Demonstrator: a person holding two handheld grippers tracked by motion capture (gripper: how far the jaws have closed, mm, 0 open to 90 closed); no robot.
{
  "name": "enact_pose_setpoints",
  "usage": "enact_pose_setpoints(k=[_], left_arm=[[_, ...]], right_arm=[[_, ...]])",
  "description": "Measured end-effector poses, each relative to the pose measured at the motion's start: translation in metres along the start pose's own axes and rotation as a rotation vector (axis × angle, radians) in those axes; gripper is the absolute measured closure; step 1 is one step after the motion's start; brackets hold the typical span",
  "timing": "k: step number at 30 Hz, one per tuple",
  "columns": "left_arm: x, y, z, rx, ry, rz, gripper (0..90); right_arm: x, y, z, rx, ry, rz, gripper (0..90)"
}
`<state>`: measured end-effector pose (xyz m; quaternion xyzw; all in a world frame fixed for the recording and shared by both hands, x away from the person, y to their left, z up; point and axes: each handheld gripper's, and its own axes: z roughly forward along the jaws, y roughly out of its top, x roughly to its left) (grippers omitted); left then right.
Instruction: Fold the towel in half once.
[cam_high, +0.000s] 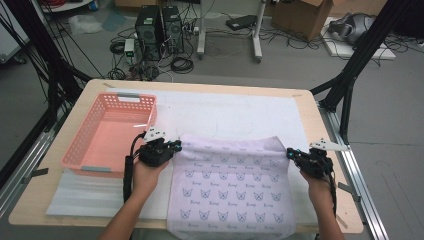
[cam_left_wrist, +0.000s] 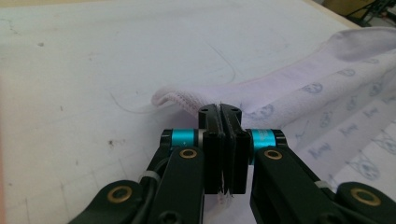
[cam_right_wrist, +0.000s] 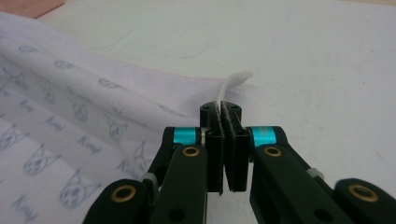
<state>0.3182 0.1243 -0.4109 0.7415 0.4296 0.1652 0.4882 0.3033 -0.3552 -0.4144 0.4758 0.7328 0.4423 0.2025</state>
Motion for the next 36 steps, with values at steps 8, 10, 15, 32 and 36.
enact_pose_setpoints(k=[8, 10, 15, 32, 36], left_arm=[[-0.013, -0.029, -0.019, 0.007, -0.043, -0.002, 87.3], [-0.015, -0.037, -0.022, 0.023, -0.050, -0.002, 87.3], [-0.014, -0.048, -0.029, 0.076, -0.080, -0.001, 86.2], [0.002, -0.030, 0.022, 0.128, -0.010, -0.097, 49.2], [0.000, -0.031, 0.023, 0.146, -0.025, -0.050, 79.5]], right_arm=[[0.012, -0.023, -0.019, 0.027, 0.023, -0.019, 88.0], [0.016, -0.028, -0.022, 0.042, 0.031, -0.025, 88.0], [0.021, -0.039, -0.031, 0.092, 0.046, -0.035, 87.8], [0.017, -0.008, 0.015, 0.184, -0.052, 0.019, 50.2], [0.011, -0.009, 0.030, 0.249, -0.038, 0.020, 77.2]])
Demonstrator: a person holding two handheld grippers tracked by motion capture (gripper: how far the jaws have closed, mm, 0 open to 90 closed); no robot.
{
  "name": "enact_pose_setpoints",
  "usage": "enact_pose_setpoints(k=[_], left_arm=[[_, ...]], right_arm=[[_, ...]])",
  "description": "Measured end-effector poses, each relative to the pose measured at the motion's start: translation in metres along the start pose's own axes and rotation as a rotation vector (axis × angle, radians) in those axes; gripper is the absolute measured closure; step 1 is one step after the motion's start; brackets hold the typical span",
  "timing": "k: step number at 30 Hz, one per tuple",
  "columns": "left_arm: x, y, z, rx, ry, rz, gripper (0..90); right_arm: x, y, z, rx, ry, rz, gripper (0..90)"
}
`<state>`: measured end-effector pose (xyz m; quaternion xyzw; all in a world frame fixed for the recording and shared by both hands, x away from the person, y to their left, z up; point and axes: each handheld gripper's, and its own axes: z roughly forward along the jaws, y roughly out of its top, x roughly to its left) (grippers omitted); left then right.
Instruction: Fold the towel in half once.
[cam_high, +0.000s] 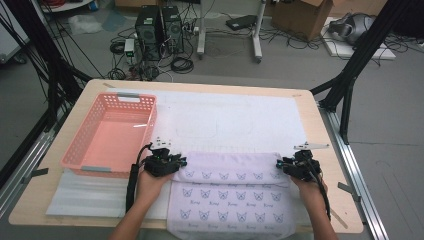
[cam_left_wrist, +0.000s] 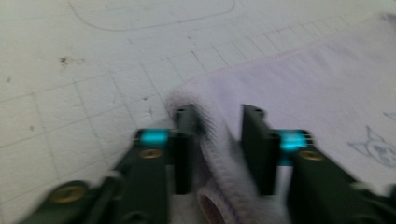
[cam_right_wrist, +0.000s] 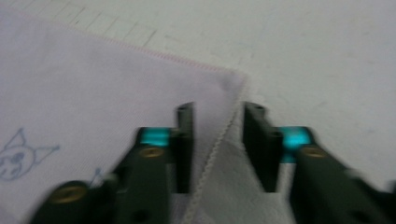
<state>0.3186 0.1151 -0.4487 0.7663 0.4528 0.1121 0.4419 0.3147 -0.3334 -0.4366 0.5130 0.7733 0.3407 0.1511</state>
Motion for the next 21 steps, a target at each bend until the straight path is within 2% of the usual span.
enact_pose_setpoints(k=[1, 6, 9, 15, 18, 21], left_arm=[[-0.001, 0.000, -0.002, -0.018, 0.001, 0.007, 83.2], [-0.005, 0.002, -0.021, -0.107, -0.035, 0.004, 84.9], [-0.008, -0.001, -0.032, -0.121, -0.066, 0.003, 84.7], [-0.018, -0.013, -0.055, -0.154, -0.087, 0.024, 83.5], [-0.024, -0.019, -0.067, -0.171, -0.101, 0.042, 83.5], [-0.027, -0.028, -0.072, -0.147, -0.115, 0.057, 83.5]], right_arm=[[-0.001, -0.001, 0.000, -0.006, 0.013, -0.007, 85.0], [0.002, -0.010, -0.016, -0.066, 0.020, -0.023, 86.8], [0.007, -0.014, -0.030, -0.107, 0.032, -0.033, 86.7], [0.022, -0.029, -0.061, -0.156, 0.062, -0.081, 86.5], [0.027, -0.037, -0.071, -0.167, 0.080, -0.090, 86.6], [0.032, -0.045, -0.078, -0.156, 0.098, -0.106, 86.6]])
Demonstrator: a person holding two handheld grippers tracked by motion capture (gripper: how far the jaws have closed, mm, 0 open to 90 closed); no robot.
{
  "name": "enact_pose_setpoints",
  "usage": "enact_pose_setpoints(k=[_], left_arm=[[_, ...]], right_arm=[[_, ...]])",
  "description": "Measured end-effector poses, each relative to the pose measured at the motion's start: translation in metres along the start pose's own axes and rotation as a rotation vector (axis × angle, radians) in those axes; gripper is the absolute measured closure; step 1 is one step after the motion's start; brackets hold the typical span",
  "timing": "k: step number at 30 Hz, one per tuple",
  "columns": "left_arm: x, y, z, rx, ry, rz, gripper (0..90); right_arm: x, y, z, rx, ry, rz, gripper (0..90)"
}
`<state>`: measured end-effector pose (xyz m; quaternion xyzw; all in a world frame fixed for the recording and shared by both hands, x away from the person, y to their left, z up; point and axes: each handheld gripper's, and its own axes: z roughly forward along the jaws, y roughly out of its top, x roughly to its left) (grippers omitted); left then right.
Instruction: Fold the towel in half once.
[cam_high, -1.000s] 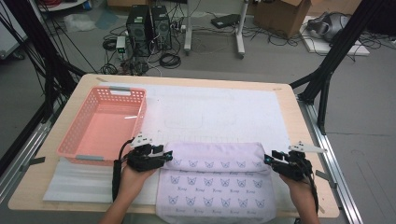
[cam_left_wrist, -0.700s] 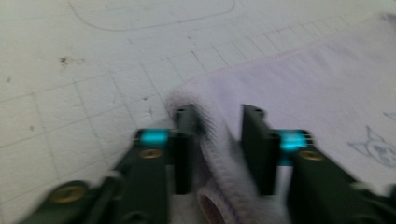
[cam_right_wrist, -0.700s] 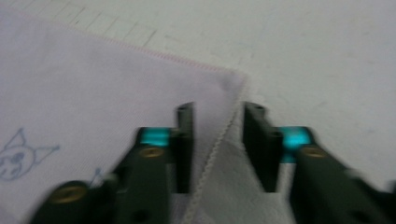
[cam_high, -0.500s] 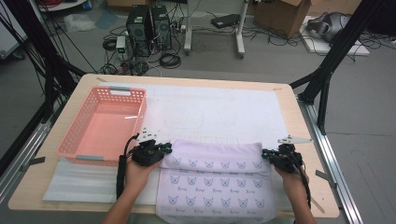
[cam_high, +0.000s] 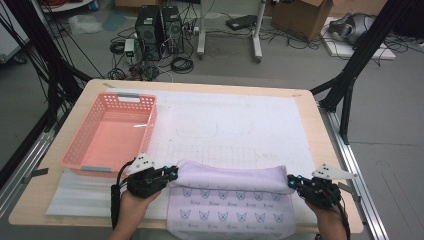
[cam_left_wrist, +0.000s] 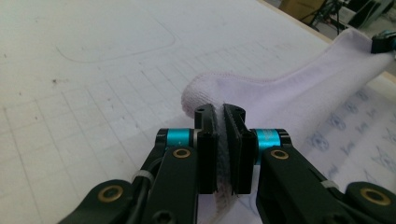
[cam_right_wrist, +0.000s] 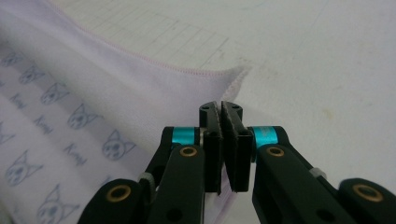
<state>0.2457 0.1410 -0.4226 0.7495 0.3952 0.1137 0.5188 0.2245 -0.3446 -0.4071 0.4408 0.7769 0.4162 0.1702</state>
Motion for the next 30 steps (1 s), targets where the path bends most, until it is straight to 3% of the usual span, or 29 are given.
enact_pose_setpoints(k=[3, 10, 12, 14, 16, 19, 23, 25, 28, 30], left_arm=[[0.000, -0.008, -0.004, 0.031, -0.009, -0.002, 83.5], [-0.005, -0.026, -0.008, 0.102, -0.049, 0.002, 81.8], [-0.005, -0.028, -0.009, 0.112, -0.054, 0.007, 77.2], [-0.002, -0.028, -0.010, 0.091, -0.050, 0.001, 68.7], [0.001, -0.024, -0.012, 0.057, -0.034, -0.001, 58.1], [0.005, -0.018, -0.012, 0.016, -0.024, 0.013, 52.3], [0.010, -0.013, 0.000, 0.031, -0.013, 0.010, 45.9], [0.012, -0.013, 0.008, 0.064, -0.012, 0.000, 42.4], [0.012, -0.014, 0.019, 0.118, -0.009, -0.023, 38.5], [0.012, -0.016, 0.023, 0.149, -0.013, -0.037, 37.4]], right_arm=[[0.004, -0.006, -0.003, 0.024, 0.016, 0.002, 86.6], [0.007, -0.022, 0.004, 0.152, 0.025, -0.006, 86.5], [0.009, -0.023, 0.004, 0.165, 0.028, -0.011, 85.2], [0.009, -0.023, 0.004, 0.178, 0.036, -0.011, 82.1], [0.009, -0.022, 0.003, 0.176, 0.037, -0.010, 72.9], [0.006, -0.017, -0.004, 0.101, 0.009, 0.011, 61.3], [-0.006, -0.010, -0.008, 0.024, -0.031, 0.039, 56.2], [-0.011, -0.010, -0.002, 0.033, -0.024, 0.056, 51.2], [-0.012, -0.010, 0.012, 0.056, 0.031, 0.055, 41.7], [-0.010, -0.012, 0.023, 0.119, 0.036, 0.028, 40.7]])
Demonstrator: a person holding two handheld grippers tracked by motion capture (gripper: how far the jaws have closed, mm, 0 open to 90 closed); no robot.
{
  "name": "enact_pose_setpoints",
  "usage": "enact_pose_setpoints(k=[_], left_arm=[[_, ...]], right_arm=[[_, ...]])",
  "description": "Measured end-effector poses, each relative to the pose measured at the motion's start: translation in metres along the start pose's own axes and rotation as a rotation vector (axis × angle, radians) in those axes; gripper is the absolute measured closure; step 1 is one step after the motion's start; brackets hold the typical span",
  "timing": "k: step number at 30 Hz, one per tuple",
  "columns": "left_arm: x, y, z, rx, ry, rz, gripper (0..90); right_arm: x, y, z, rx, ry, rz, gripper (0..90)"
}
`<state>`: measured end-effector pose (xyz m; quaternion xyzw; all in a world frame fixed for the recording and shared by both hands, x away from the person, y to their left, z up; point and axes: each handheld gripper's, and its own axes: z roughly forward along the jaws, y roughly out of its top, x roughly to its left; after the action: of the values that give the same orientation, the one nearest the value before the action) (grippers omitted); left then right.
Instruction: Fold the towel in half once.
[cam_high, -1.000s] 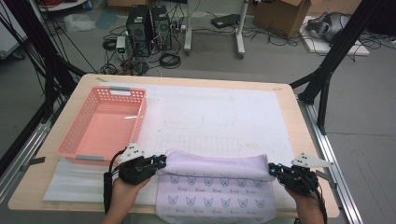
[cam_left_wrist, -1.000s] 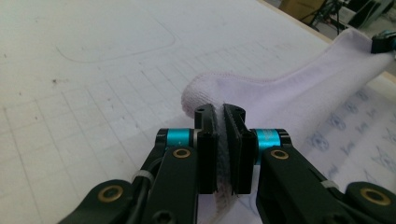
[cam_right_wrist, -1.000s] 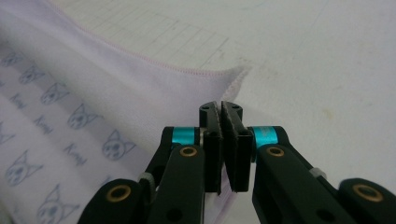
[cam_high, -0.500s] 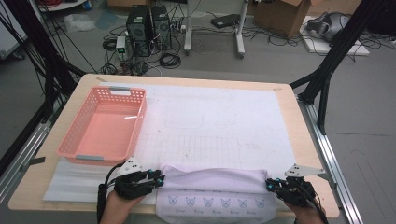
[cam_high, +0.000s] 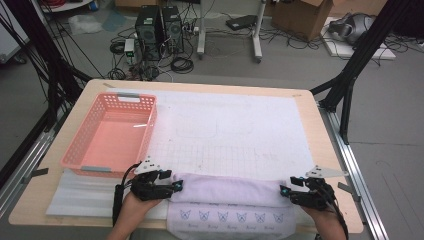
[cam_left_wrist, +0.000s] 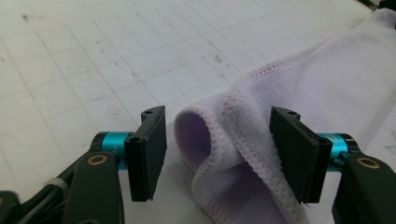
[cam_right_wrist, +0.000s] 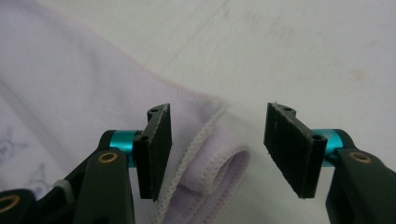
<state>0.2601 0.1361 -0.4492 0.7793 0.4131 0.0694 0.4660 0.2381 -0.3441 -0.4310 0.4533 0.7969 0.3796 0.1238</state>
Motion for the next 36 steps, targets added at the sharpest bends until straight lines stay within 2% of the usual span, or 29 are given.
enact_pose_setpoints(k=[1, 2, 3, 4, 5, 6, 7, 8, 10, 11, 14, 18, 21, 27, 34, 36], left_arm=[[0.000, -0.001, 0.002, 0.020, -0.003, -0.003, 37.3], [0.000, -0.001, 0.003, 0.017, -0.003, 0.000, 37.3], [0.000, -0.002, 0.003, 0.014, -0.009, 0.005, 38.0], [-0.001, -0.003, 0.003, 0.014, -0.015, 0.013, 40.1], [-0.002, -0.003, 0.003, 0.017, -0.022, 0.029, 43.0], [-0.003, -0.005, 0.003, 0.018, -0.021, 0.052, 46.9], [-0.002, -0.005, 0.003, 0.031, -0.051, 0.050, 55.5], [-0.002, -0.005, 0.004, 0.041, -0.081, 0.043, 72.6], [-0.003, -0.005, 0.003, 0.040, -0.072, 0.048, 77.5], [-0.003, -0.004, 0.003, 0.040, -0.065, 0.041, 78.8], [-0.002, 0.004, 0.003, 0.016, -0.031, 0.038, 80.3], [0.004, 0.021, 0.008, -0.010, -0.002, 0.026, 80.7], [0.011, 0.038, 0.016, -0.033, 0.030, 0.011, 80.8], [0.020, 0.068, 0.027, -0.064, 0.084, 0.022, 80.7], [0.043, 0.090, 0.042, -0.083, 0.087, 0.008, 80.6], [0.048, 0.093, 0.046, -0.124, 0.081, -0.002, 80.6]], right_arm=[[0.001, -0.001, 0.005, 0.032, -0.010, -0.013, 40.6], [0.000, -0.002, 0.010, 0.052, -0.010, -0.017, 40.8], [-0.001, -0.004, 0.011, 0.044, -0.006, -0.003, 42.3], [-0.002, -0.005, 0.010, 0.036, -0.001, 0.001, 49.4], [-0.002, -0.005, 0.009, 0.034, 0.027, 0.007, 58.3], [-0.002, -0.006, 0.009, 0.033, 0.049, 0.008, 64.5], [0.000, -0.007, 0.008, 0.035, 0.066, 0.017, 71.7], [0.000, -0.007, 0.008, 0.030, 0.077, 0.011, 74.7], [0.000, -0.007, 0.008, 0.028, 0.079, 0.009, 78.3], [0.001, -0.007, 0.007, 0.020, 0.074, -0.016, 79.2], [0.002, -0.003, 0.007, -0.007, 0.025, -0.050, 80.3], [-0.004, 0.008, 0.012, -0.035, -0.019, -0.063, 80.7], [-0.013, 0.020, 0.016, -0.056, -0.035, -0.048, 80.6], [-0.033, 0.049, 0.026, -0.080, -0.058, -0.027, 80.5], [-0.049, 0.074, 0.039, -0.097, -0.088, -0.050, 80.3], [-0.053, 0.080, 0.042, -0.095, -0.095, -0.047, 80.3]])
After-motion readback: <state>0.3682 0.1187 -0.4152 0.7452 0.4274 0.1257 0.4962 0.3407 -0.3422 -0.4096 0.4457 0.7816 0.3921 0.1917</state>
